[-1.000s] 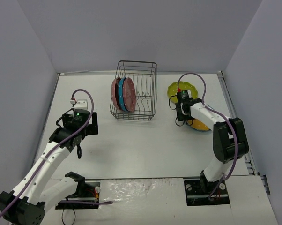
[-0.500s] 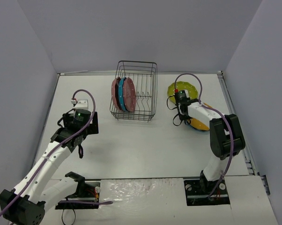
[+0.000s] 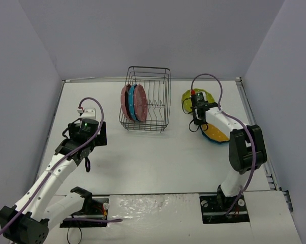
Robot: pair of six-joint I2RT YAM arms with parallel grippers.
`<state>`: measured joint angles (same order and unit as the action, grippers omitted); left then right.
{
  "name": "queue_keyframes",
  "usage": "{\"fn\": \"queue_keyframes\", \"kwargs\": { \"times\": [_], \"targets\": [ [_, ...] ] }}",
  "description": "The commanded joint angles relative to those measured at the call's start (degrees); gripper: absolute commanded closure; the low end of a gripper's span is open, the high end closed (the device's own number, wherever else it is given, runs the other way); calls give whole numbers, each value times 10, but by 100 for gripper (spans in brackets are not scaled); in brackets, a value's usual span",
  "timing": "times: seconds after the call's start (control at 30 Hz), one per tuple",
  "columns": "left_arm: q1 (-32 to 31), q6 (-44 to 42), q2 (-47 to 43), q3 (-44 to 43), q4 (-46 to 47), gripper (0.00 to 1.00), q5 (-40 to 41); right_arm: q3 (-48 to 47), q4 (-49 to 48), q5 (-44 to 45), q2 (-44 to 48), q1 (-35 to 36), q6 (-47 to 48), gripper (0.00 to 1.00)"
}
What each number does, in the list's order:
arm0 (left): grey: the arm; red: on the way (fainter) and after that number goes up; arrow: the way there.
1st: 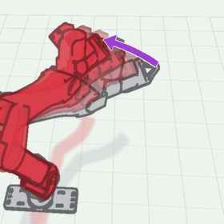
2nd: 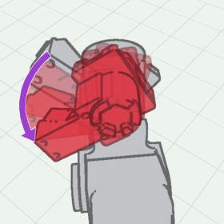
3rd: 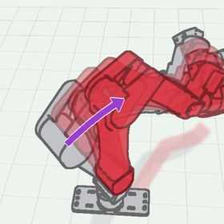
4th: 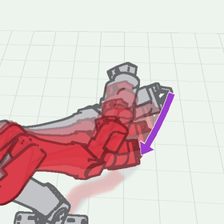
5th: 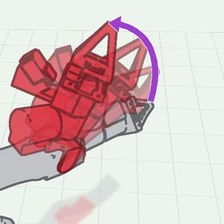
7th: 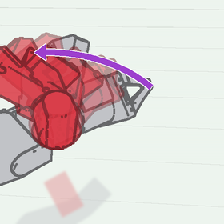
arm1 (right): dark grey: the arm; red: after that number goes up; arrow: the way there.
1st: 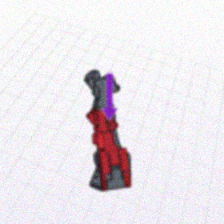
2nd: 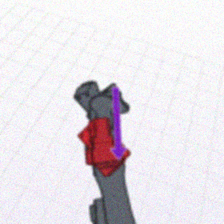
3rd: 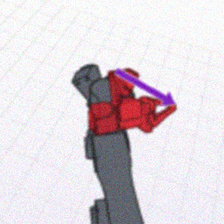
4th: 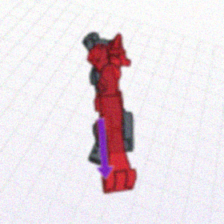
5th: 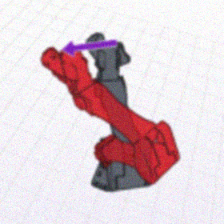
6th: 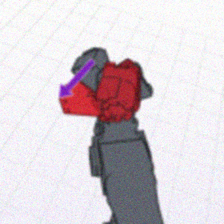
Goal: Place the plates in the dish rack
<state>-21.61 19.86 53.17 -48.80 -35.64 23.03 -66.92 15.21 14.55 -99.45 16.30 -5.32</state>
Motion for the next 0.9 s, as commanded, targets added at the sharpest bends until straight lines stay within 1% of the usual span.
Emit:
{"fn": "queue_keyframes", "kwargs": {
  "times": [0.0,0.17,0.33,0.63,0.7,0.87],
  "targets": [
    [4,-9,-6,-10,26,3,16,-85,-3,-43,-14,12,-47,100],
    [4,-9,-8,-8,26,3,17,-116,12,-38,-40,16,-59,100],
    [4,-11,-9,-8,28,3,18,-111,16,-32,-59,21,-64,100],
    [4,-13,-7,-8,28,3,17,-125,15,12,-98,37,-68,99],
    [4,-13,-8,-8,28,3,17,-126,16,21,-102,38,-70,96],
    [4,-14,-10,-8,28,3,18,-121,15,49,-108,40,-75,84]
  ]
}}
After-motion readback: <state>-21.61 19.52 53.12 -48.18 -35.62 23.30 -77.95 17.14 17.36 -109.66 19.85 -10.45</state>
